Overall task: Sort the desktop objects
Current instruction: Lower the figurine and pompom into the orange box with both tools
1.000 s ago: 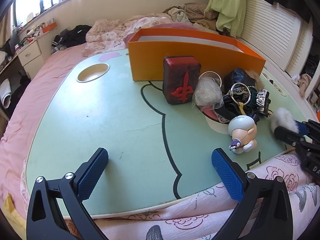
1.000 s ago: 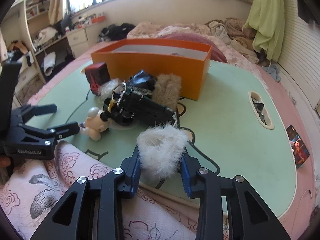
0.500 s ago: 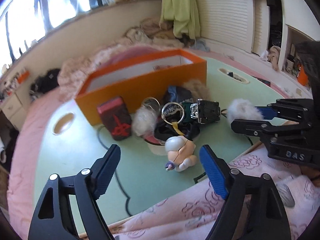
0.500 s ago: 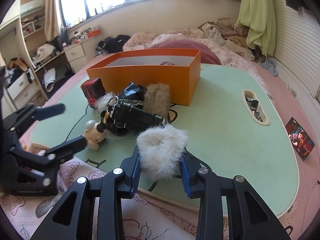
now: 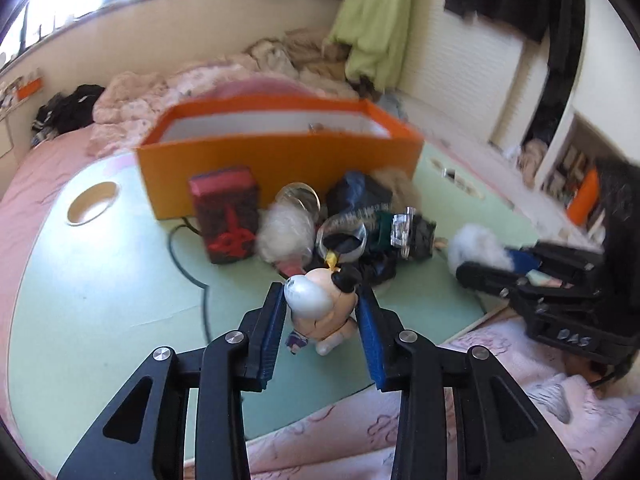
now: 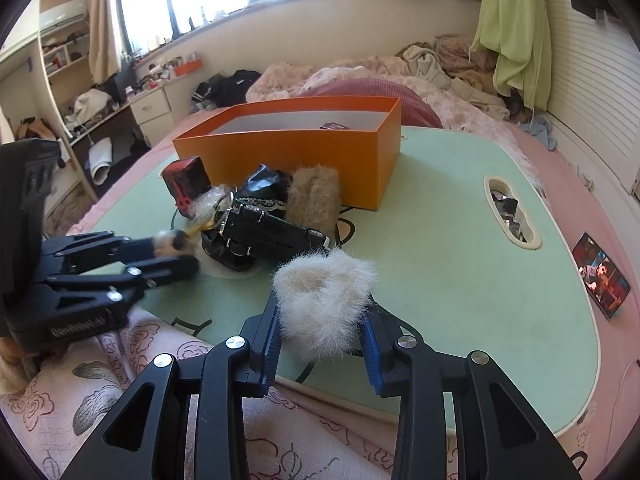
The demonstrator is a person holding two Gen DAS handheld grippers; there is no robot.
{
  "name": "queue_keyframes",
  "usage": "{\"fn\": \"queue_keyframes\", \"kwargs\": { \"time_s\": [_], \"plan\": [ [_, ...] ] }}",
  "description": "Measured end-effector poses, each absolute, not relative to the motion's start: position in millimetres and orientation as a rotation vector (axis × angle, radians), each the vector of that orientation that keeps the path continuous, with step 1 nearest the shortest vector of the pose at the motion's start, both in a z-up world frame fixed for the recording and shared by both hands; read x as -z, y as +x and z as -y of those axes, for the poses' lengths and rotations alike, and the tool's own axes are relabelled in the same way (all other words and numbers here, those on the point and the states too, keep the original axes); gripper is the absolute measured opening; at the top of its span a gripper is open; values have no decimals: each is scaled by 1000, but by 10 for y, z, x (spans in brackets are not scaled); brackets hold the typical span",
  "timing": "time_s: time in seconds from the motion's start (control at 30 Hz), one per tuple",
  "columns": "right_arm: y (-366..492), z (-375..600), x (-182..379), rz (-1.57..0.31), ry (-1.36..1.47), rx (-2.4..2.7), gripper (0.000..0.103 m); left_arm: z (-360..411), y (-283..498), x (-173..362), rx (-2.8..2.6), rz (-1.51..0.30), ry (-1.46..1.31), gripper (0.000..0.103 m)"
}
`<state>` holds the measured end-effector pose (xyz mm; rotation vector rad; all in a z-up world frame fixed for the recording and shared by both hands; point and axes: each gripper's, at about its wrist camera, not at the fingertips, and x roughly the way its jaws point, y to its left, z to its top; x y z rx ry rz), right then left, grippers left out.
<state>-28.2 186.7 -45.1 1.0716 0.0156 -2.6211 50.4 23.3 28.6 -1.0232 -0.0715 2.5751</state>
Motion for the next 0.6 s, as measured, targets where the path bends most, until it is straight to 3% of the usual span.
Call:
{"fn": "queue_keyframes", "kwargs": {
  "time_s": [0.17, 0.33, 0.6],
  "plan": [
    [-278, -1895, 435, 4, 1059, 2621, 34, -28, 667, -455, -2639, 186, -854, 37],
    [-223, -1940, 228, 34, 937, 2674, 34, -53, 684, -627, -2702, 145, -777, 37],
    [-723, -1823, -274, 115, 821, 2691, 34, -31, 54, -966, -2710, 195, -775, 37]
  ]
}}
